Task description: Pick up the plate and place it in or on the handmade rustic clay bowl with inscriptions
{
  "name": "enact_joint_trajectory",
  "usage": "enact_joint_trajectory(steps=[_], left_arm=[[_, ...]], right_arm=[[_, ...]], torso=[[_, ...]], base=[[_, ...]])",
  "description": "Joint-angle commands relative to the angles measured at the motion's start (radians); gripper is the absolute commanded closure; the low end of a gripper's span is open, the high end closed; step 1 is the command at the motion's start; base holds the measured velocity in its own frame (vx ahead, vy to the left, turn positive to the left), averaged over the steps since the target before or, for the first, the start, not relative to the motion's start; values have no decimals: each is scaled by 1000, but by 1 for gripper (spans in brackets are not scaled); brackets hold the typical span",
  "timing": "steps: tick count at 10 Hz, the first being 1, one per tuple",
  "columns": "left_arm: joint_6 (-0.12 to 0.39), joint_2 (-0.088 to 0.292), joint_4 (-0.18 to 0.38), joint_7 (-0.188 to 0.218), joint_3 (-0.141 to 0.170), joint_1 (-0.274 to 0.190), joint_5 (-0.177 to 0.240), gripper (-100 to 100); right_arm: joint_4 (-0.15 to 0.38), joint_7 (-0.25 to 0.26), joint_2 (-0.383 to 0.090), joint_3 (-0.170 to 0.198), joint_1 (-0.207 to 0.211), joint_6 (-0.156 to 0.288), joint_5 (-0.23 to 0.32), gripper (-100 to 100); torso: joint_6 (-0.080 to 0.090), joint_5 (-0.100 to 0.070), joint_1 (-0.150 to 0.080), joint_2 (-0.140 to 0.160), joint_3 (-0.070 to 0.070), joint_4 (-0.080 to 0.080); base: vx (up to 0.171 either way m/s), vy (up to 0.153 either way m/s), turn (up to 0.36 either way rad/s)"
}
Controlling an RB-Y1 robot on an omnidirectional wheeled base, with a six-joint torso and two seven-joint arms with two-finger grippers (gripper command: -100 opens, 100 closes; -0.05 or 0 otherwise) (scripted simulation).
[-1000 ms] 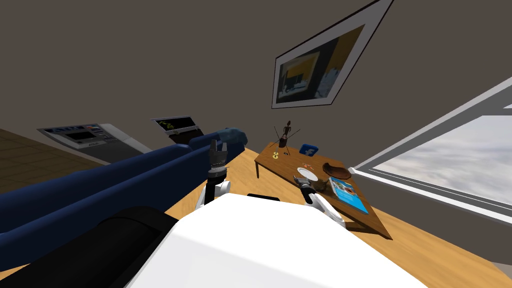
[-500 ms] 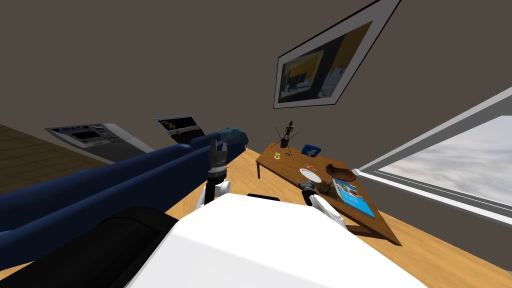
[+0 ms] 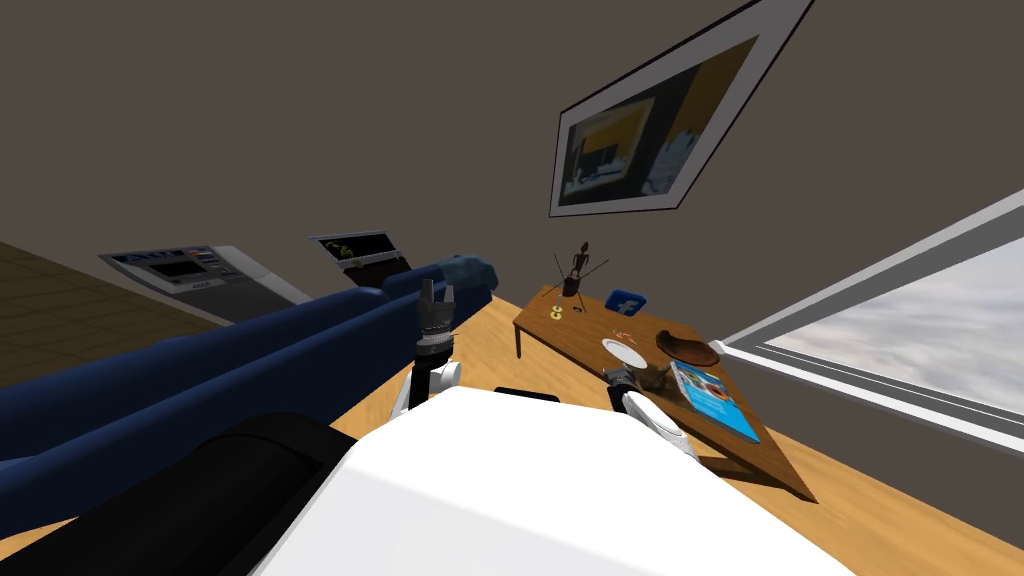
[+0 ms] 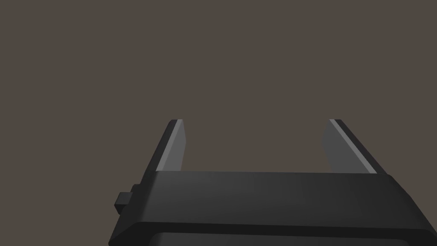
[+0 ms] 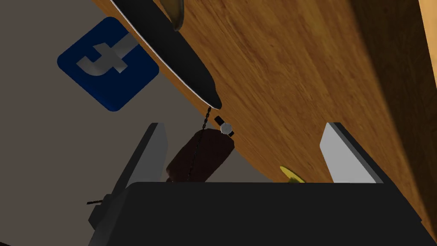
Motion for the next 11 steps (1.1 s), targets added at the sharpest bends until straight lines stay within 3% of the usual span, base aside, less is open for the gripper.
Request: enact_joint_trajectory(steps=[1,2,11], left_arm=[[0,0,0,0,0,0,0,0],[0,0,0,0,0,0,0,0],[0,0,0,0,0,0,0,0]], right_arm=[[47,31,-19,23,-15,25,46,-100],[47,31,-19,23,-15,25,46,-100],[223,129,-103,135,-60,94,212,-100]], torso=[[0,0,0,0,0,0],[0,0,0,0,0,0],[0,-1,-3,-3,-2,-1]], base=[[25,13,30],[19,9,10],[46,-16,31]])
